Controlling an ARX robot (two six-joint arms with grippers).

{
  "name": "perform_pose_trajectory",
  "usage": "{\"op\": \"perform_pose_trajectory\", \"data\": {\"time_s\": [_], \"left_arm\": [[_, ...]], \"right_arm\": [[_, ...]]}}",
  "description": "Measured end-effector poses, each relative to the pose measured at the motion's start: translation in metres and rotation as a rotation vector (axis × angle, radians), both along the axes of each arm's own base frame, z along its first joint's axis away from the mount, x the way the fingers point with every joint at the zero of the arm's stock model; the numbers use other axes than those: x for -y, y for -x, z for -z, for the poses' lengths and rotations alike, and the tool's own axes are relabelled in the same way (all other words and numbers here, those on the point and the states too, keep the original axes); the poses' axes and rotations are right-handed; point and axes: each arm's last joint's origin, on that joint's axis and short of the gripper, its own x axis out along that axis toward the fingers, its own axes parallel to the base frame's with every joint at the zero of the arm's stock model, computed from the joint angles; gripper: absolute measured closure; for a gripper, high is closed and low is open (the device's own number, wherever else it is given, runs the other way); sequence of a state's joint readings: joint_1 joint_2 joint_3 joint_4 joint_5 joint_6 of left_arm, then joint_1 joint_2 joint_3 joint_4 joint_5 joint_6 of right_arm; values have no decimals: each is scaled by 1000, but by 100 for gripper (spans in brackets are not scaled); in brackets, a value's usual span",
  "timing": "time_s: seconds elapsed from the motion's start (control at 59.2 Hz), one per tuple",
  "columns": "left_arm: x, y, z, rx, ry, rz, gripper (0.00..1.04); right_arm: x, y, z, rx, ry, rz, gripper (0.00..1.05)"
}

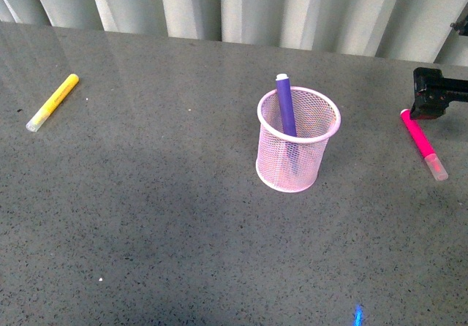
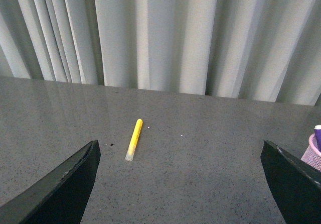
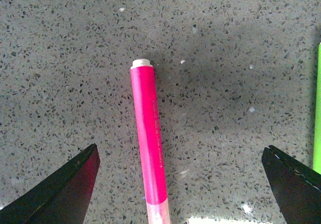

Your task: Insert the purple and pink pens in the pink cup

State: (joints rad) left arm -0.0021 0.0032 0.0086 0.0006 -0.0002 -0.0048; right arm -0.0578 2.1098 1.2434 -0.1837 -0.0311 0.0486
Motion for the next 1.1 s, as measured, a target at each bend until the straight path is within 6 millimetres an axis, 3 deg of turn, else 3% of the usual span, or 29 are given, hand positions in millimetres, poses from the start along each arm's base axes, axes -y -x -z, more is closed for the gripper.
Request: {"op": "perform_pose_trajectory", "data": {"time_s": [0.507, 0.811, 1.047, 1.098], "left_arm": [[0, 0, 0, 0, 0, 0, 7], [0, 0, 0, 0, 0, 0, 7], [0, 0, 0, 0, 0, 0, 7], [0, 0, 0, 0, 0, 0, 7]], "right_arm": [[-17, -20, 29, -66, 3, -44, 7], [-30, -25, 30, -78, 12, -87, 7], [-30, -26, 30, -79, 15, -114, 38], [-30, -26, 30, -78, 13, -116, 48]]}}
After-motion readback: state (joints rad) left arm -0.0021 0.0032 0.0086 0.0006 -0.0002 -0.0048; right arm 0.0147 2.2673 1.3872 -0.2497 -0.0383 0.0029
